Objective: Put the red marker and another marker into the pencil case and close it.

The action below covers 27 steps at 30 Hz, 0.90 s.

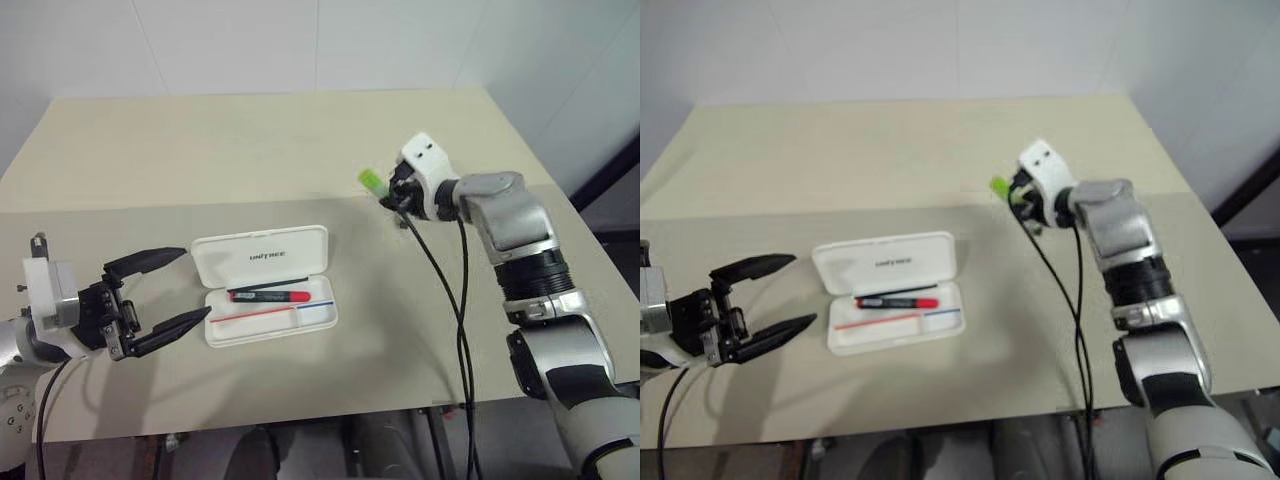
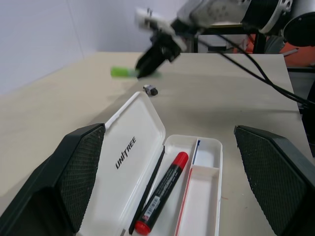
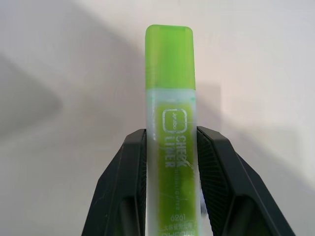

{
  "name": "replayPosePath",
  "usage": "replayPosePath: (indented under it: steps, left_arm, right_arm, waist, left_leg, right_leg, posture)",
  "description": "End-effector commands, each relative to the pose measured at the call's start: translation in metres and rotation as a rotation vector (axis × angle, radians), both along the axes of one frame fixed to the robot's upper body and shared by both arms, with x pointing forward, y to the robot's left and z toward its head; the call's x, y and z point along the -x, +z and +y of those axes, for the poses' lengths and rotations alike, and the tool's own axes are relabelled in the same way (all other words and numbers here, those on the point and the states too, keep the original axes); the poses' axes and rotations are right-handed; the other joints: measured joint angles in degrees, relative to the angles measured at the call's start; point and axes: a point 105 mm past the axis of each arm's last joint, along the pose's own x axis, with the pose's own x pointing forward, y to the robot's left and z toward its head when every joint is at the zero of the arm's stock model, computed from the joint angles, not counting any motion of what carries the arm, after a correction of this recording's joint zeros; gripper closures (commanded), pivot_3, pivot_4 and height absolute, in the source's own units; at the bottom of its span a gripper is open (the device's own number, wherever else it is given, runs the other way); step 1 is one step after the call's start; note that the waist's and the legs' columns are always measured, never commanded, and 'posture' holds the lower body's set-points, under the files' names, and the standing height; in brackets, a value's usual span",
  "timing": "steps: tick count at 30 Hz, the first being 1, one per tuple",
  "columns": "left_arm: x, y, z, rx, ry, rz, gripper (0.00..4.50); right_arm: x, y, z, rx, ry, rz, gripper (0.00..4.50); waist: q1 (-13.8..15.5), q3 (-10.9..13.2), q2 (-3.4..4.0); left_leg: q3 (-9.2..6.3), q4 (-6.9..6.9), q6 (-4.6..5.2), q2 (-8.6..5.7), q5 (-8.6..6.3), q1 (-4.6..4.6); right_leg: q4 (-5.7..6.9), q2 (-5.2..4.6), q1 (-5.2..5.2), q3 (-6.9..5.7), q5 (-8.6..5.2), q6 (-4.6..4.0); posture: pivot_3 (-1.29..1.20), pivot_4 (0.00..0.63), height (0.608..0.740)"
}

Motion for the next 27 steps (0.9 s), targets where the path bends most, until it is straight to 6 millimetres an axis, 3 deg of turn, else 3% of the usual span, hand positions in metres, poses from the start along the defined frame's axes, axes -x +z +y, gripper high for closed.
replayPosePath:
  steps: [1,4,7,11,13,17,22,27]
  left_arm:
    - [0.003,0.003,-0.001,0.002,-0.023,-0.029,0.0]
    - [0.003,0.002,0.001,0.006,-0.035,-0.025,0.0]
    - [0.001,0.003,0.005,0.003,-0.041,-0.031,0.0]
    - [0.0,0.001,0.012,-0.017,-0.036,-0.033,0.0]
    - [0.002,-0.002,0.019,-0.032,-0.029,-0.019,0.0]
    - [0.006,-0.014,0.026,-0.084,-0.035,0.031,0.0]
    - [0.011,-0.019,0.03,-0.101,-0.043,0.056,0.0]
    - [0.02,-0.024,0.032,-0.115,-0.028,0.076,0.0]
  right_arm:
    - [0.022,0.055,0.009,-0.086,0.092,-0.143,3.39]
    - [0.047,0.072,0.019,-0.135,0.213,-0.126,3.39]
    - [0.08,0.075,0.032,-0.149,0.368,-0.046,3.39]
    - [0.117,0.065,0.041,-0.109,0.519,0.086,3.39]
    - [0.133,0.048,0.041,-0.039,0.573,0.17,3.39]
    - [0.141,0.024,0.04,0.03,0.587,0.284,3.39]
    - [0.144,-0.005,0.064,0.107,0.624,0.356,3.39]
    - [0.152,-0.02,0.088,0.143,0.697,0.387,3.39]
  waist:
    - [0.05,0.01,0.01]
    - [0.06,0.01,0.01]
    - [0.12,0.01,0.02]
    - [0.13,0.01,0.01]
    - [0.15,0.0,0.0]
    - [-0.15,-0.01,-0.03]
    - [-0.12,0.0,-0.04]
    - [-0.16,0.0,-0.04]
  left_leg:
    - [-0.01,-0.02,0.0,0.01,0.0,-0.01]
    - [0.0,-0.02,0.0,0.02,-0.01,0.01]
    - [-0.01,0.0,0.0,0.02,-0.01,0.01]
    - [-0.02,0.02,0.0,0.04,-0.01,0.03]
    - [-0.02,0.03,0.0,0.04,-0.01,0.04]
    - [0.02,0.05,0.0,0.03,-0.01,0.08]
    - [0.03,0.12,0.0,0.05,-0.01,0.12]
    - [0.03,0.1,0.0,0.06,-0.01,0.07]
  right_leg:
    - [-0.01,0.0,-0.01,-0.01,0.0,0.0]
    - [-0.01,0.0,-0.01,-0.04,0.0,0.0]
    - [-0.01,0.0,0.0,-0.04,0.0,0.0]
    - [-0.07,0.0,0.0,-0.06,-0.04,-0.07]
    - [-0.12,-0.01,0.0,-0.06,-0.22,-0.39]
    - [-0.14,-0.01,0.0,-0.04,-0.41,-0.67]
    - [-0.05,0.0,-0.03,-0.02,-0.45,-0.76]
    - [-0.03,-0.01,-0.07,-0.03,-0.46,-0.77]
  posture:
    - [0.0,0.15,0.74]
    - [0.0,0.15,0.74]
    - [0.0,0.15,0.74]
    - [0.0,0.15,0.74]
    - [0.0,0.15,0.74]
    - [0.0,0.15,0.74]
    - [0.0,0.15,0.74]
    - [0.0,0.15,0.74]
